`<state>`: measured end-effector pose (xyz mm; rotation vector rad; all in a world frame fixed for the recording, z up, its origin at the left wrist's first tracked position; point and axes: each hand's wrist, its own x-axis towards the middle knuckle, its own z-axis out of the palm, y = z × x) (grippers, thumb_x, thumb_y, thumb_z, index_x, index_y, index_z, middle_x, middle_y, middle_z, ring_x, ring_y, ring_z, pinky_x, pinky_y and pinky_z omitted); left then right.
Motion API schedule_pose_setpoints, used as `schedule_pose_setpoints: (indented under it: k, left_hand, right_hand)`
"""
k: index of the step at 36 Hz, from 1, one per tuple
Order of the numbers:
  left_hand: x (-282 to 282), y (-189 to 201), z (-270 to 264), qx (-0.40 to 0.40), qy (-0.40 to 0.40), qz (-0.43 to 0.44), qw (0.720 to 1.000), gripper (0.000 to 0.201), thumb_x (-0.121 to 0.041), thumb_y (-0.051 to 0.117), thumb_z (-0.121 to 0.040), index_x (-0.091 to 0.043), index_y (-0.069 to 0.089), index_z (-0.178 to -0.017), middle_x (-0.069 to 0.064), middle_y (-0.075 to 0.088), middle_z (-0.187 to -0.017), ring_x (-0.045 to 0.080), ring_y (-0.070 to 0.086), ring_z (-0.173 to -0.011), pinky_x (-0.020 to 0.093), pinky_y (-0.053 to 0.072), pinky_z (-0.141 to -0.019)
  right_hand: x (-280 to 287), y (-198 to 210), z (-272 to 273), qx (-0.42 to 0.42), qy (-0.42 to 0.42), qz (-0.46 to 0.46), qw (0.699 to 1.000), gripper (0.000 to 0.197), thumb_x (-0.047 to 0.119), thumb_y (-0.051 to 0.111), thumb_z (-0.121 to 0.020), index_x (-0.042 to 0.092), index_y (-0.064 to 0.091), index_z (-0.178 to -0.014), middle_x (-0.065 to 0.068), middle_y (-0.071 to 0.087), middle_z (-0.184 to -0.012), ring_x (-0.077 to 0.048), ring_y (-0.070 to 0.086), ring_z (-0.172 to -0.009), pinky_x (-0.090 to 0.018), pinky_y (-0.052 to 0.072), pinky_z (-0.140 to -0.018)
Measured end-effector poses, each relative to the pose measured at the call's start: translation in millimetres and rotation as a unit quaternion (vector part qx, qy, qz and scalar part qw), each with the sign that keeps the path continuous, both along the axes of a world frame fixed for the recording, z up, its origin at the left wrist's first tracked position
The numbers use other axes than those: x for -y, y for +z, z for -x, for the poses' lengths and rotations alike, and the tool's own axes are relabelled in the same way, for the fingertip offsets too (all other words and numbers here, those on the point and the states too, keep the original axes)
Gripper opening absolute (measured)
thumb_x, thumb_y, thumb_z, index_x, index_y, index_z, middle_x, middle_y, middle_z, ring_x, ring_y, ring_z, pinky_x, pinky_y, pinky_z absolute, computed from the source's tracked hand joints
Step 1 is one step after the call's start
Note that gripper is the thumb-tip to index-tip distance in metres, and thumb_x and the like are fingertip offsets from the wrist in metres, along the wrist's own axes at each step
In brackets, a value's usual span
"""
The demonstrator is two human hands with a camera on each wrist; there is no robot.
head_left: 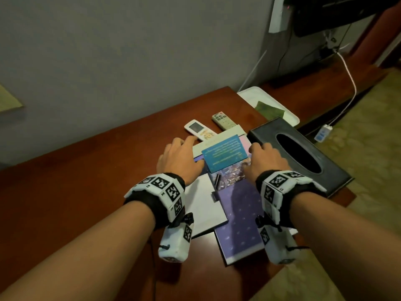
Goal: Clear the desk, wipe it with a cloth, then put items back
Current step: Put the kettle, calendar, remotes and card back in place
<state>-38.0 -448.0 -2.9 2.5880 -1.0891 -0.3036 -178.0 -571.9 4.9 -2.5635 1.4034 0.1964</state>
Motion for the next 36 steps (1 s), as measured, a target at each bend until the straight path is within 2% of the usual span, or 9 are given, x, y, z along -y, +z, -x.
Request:
schedule_pose_setpoints:
  k: [3, 12, 17, 21, 26, 30, 36]
  left_hand:
    - [3, -11, -1, -0.006, 0.009, -0.029, 1.000, 0.051, -0.041, 0.060, -0.088, -0.031, 0.042, -0.135, 0.003, 0.050, -0.127, 0.023, 0.049, -0.114, 0.036, 0.042, -0.088]
    - [8, -36, -2, -0.027, 0.026, -0.075, 0.996, 0.055, -0.041, 0.059, -0.090, -0.025, 0.040, -0.139, 0.003, 0.051, -0.129, 0.022, 0.049, -0.114, 0.039, 0.046, -0.092]
    - [12, -43, -4, -0.040, 0.025, -0.077, 0.996, 0.049, -0.039, 0.060, -0.090, -0.024, 0.044, -0.134, 0.001, 0.055, -0.121, 0.021, 0.053, -0.106, 0.040, 0.049, -0.090]
    - [15, -46, -6, -0.045, 0.024, -0.088, 0.995, 0.046, -0.039, 0.059, -0.090, -0.025, 0.045, -0.131, 0.001, 0.058, -0.116, 0.021, 0.055, -0.102, 0.042, 0.050, -0.089]
    - [14, -47, -13, -0.034, 0.021, -0.110, 0.993, 0.039, -0.039, 0.056, -0.089, -0.025, 0.050, -0.125, 0.000, 0.061, -0.111, 0.022, 0.056, -0.098, 0.039, 0.049, -0.085]
    - [15, -50, -17, -0.046, 0.017, -0.121, 0.991, 0.032, -0.042, 0.054, -0.089, -0.028, 0.055, -0.117, -0.002, 0.064, -0.108, 0.021, 0.058, -0.095, 0.041, 0.050, -0.086]
    - [16, -55, -21, -0.059, 0.004, -0.147, 0.987, 0.034, -0.044, 0.051, -0.092, -0.027, 0.055, -0.121, 0.002, 0.057, -0.113, 0.023, 0.055, -0.102, 0.043, 0.047, -0.090]
  right_hand:
    - [5, -4, -4, 0.025, 0.013, 0.001, 1.000, 0.045, 0.034, 0.061, -0.090, 0.018, 0.044, -0.128, -0.009, 0.047, -0.127, -0.029, 0.048, -0.116, -0.043, 0.045, -0.093]
    - [15, -15, -26, 0.068, 0.066, -0.009, 0.995, 0.068, 0.035, 0.070, -0.084, 0.026, 0.032, -0.139, -0.007, 0.045, -0.133, -0.028, 0.044, -0.121, -0.043, 0.041, -0.098]
    - [18, -23, -32, 0.076, 0.091, 0.000, 0.993, 0.074, 0.032, 0.072, -0.083, 0.031, 0.028, -0.143, -0.006, 0.040, -0.140, -0.028, 0.041, -0.124, -0.044, 0.041, -0.099]
    - [23, -29, -31, 0.040, 0.131, 0.015, 0.991, 0.080, 0.032, 0.073, -0.082, 0.029, 0.026, -0.147, -0.004, 0.026, -0.152, -0.028, 0.032, -0.132, -0.044, 0.036, -0.104]
    - [28, -32, -35, -0.002, 0.152, 0.013, 0.988, 0.083, 0.032, 0.071, -0.084, 0.028, 0.021, -0.150, -0.003, 0.014, -0.158, -0.028, 0.023, -0.139, -0.044, 0.031, -0.108]
    - [30, -34, -40, -0.028, 0.161, 0.004, 0.987, 0.087, 0.034, 0.071, -0.083, 0.025, 0.018, -0.151, -0.003, 0.011, -0.159, -0.027, 0.017, -0.142, -0.045, 0.028, -0.110]
    - [32, -42, -43, -0.044, 0.166, 0.002, 0.985, 0.089, 0.038, 0.071, -0.082, 0.023, 0.018, -0.151, -0.003, 0.014, -0.158, -0.027, 0.018, -0.142, -0.044, 0.024, -0.112]
